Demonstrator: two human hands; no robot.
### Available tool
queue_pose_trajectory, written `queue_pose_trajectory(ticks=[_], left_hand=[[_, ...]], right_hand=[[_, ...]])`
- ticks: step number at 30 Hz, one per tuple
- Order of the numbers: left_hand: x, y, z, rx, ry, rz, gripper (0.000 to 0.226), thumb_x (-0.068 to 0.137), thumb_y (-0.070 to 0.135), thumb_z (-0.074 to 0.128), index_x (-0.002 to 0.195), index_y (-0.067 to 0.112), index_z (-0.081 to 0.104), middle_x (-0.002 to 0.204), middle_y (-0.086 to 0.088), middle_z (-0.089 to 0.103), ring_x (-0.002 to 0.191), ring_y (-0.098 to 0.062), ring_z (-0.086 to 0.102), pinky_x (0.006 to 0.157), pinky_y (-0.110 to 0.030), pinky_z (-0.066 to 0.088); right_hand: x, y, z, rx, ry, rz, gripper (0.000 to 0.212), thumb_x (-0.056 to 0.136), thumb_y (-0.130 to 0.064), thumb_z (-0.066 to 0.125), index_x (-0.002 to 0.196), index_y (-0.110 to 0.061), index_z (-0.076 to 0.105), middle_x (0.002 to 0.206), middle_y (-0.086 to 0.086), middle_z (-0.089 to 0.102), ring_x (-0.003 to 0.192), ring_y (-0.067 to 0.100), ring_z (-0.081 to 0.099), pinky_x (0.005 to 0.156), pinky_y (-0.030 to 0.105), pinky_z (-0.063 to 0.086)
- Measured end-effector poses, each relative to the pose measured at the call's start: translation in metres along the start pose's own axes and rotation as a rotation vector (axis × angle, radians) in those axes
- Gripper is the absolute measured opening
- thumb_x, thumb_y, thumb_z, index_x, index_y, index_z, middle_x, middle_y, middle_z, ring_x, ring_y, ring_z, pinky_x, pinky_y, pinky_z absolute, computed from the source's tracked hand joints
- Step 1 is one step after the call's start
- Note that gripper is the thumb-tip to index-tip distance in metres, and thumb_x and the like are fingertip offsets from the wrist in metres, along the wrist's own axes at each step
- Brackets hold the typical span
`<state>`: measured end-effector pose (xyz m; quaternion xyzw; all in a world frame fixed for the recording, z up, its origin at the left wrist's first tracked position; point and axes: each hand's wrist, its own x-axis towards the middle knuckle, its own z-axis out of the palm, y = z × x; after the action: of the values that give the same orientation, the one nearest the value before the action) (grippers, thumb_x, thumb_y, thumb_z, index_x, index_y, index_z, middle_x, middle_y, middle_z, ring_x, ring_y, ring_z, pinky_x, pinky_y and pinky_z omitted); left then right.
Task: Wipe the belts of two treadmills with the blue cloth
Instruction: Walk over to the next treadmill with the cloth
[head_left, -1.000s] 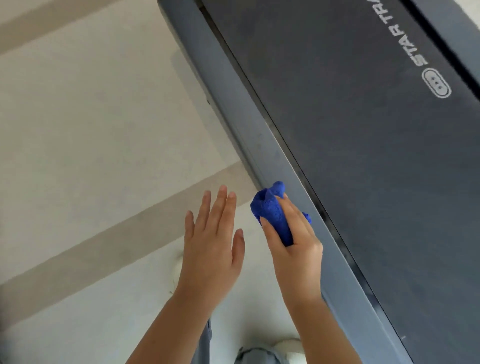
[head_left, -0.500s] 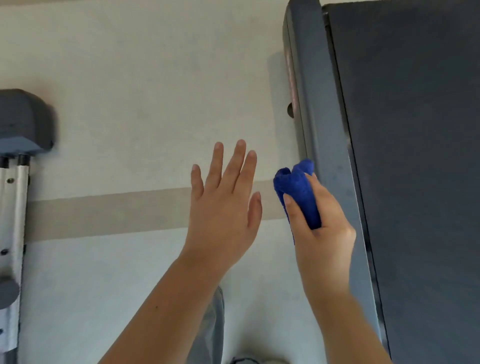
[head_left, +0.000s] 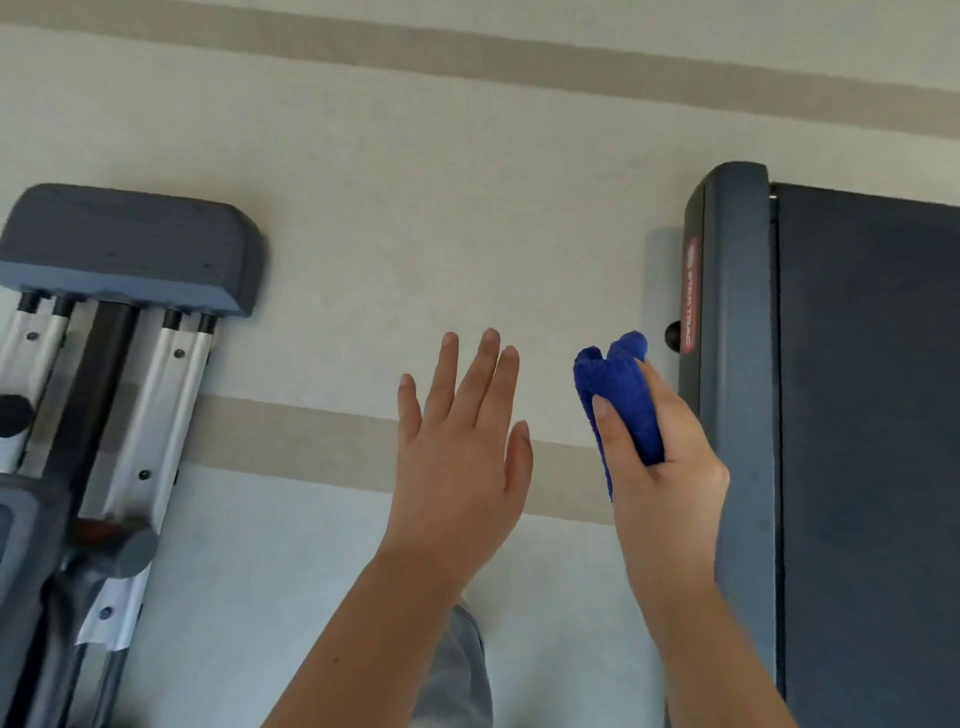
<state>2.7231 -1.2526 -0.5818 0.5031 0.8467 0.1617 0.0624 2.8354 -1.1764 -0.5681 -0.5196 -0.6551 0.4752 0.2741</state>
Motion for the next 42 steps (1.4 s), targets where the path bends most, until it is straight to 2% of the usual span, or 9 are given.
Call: queue_pose_trajectory(ticks=[4, 9, 14, 18, 23, 26, 30, 36, 42], left_hand=[[0.025, -0.016, -0.049, 0.015, 0.041, -0.024, 0.050, 0.089, 0.027, 0.034, 0.133, 0.007, 0.044, 0.142, -0.009, 0.045, 0.133, -0.033, 0.036, 0.100, -0.058, 0.027], [0.056, -0.014, -0.107, 0.005, 0.079, -0.026, 0.050, 0.089, 0.027, 0.034, 0.133, 0.007, 0.046, 0.142, -0.008, 0.045, 0.134, -0.033, 0.034, 0.101, -0.056, 0.019], [0.103, 0.006, -0.149, -0.018, 0.109, -0.008, 0.049, 0.089, 0.027, 0.035, 0.133, 0.007, 0.047, 0.141, -0.008, 0.046, 0.134, -0.033, 0.035, 0.101, -0.056, 0.021], [0.163, 0.032, -0.178, -0.036, 0.121, 0.019, 0.049, 0.088, 0.026, 0.035, 0.130, 0.005, 0.050, 0.138, -0.010, 0.049, 0.131, -0.034, 0.039, 0.099, -0.059, 0.029], [0.235, 0.062, -0.208, -0.057, 0.145, 0.067, 0.048, 0.088, 0.026, 0.034, 0.128, 0.005, 0.051, 0.136, -0.010, 0.051, 0.129, -0.034, 0.043, 0.097, -0.061, 0.033], [0.270, 0.065, -0.220, -0.055, 0.136, 0.074, 0.049, 0.089, 0.026, 0.034, 0.130, 0.005, 0.051, 0.137, -0.010, 0.049, 0.130, -0.034, 0.041, 0.098, -0.059, 0.031], [0.319, 0.056, -0.232, -0.033, 0.102, 0.151, 0.050, 0.087, 0.028, 0.036, 0.129, 0.005, 0.051, 0.137, -0.010, 0.049, 0.130, -0.034, 0.040, 0.099, -0.059, 0.031], [0.416, 0.022, -0.261, -0.036, 0.070, 0.313, 0.052, 0.086, 0.030, 0.037, 0.128, 0.005, 0.053, 0.137, -0.011, 0.050, 0.129, -0.035, 0.042, 0.096, -0.061, 0.034], [0.513, 0.002, -0.297, -0.055, 0.068, 0.464, 0.052, 0.086, 0.030, 0.036, 0.130, 0.006, 0.051, 0.139, -0.009, 0.048, 0.131, -0.033, 0.040, 0.098, -0.060, 0.032]], right_hand=[[0.017, -0.057, 0.018, 0.000, -0.021, -0.051, 0.040, 0.090, -0.017, 0.060, 0.114, -0.047, 0.050, 0.119, -0.014, 0.061, 0.116, 0.009, 0.054, 0.097, 0.032, 0.045], [0.041, -0.124, 0.012, -0.024, -0.025, -0.121, 0.043, 0.091, -0.016, 0.060, 0.110, -0.054, 0.049, 0.107, -0.017, 0.062, 0.105, 0.009, 0.058, 0.090, 0.032, 0.048], [0.081, -0.173, -0.008, -0.017, -0.047, -0.105, 0.031, 0.090, -0.017, 0.060, 0.117, -0.032, 0.061, 0.109, -0.007, 0.065, 0.095, 0.003, 0.058, 0.084, 0.015, 0.045], [0.126, -0.209, -0.027, -0.059, -0.081, -0.129, 0.028, 0.090, -0.020, 0.060, 0.118, -0.025, 0.062, 0.105, -0.014, 0.065, 0.093, -0.003, 0.057, 0.078, 0.005, 0.040], [0.177, -0.261, -0.057, -0.118, -0.141, -0.185, 0.043, 0.091, -0.011, 0.058, 0.087, -0.053, 0.054, 0.086, -0.033, 0.057, 0.075, -0.003, 0.055, 0.068, 0.014, 0.043], [0.206, -0.281, -0.066, -0.132, -0.134, -0.153, 0.051, 0.090, -0.014, 0.059, 0.092, -0.064, 0.050, 0.088, -0.024, 0.060, 0.071, 0.012, 0.056, 0.071, 0.036, 0.052], [0.245, -0.306, -0.055, -0.135, -0.054, -0.110, 0.038, 0.082, -0.037, 0.055, 0.103, -0.067, 0.044, 0.107, -0.026, 0.057, 0.078, 0.017, 0.054, 0.075, 0.044, 0.054], [0.315, -0.352, -0.020, -0.234, 0.052, -0.184, 0.033, 0.088, -0.019, 0.060, 0.120, -0.024, 0.060, 0.103, -0.016, 0.059, 0.091, -0.007, 0.048, 0.074, 0.002, 0.037], [0.382, -0.403, 0.005, -0.198, 0.224, -0.211, 0.038, 0.085, -0.023, 0.056, 0.123, -0.018, 0.060, 0.106, -0.008, 0.064, 0.094, 0.001, 0.051, 0.078, 0.001, 0.035]])
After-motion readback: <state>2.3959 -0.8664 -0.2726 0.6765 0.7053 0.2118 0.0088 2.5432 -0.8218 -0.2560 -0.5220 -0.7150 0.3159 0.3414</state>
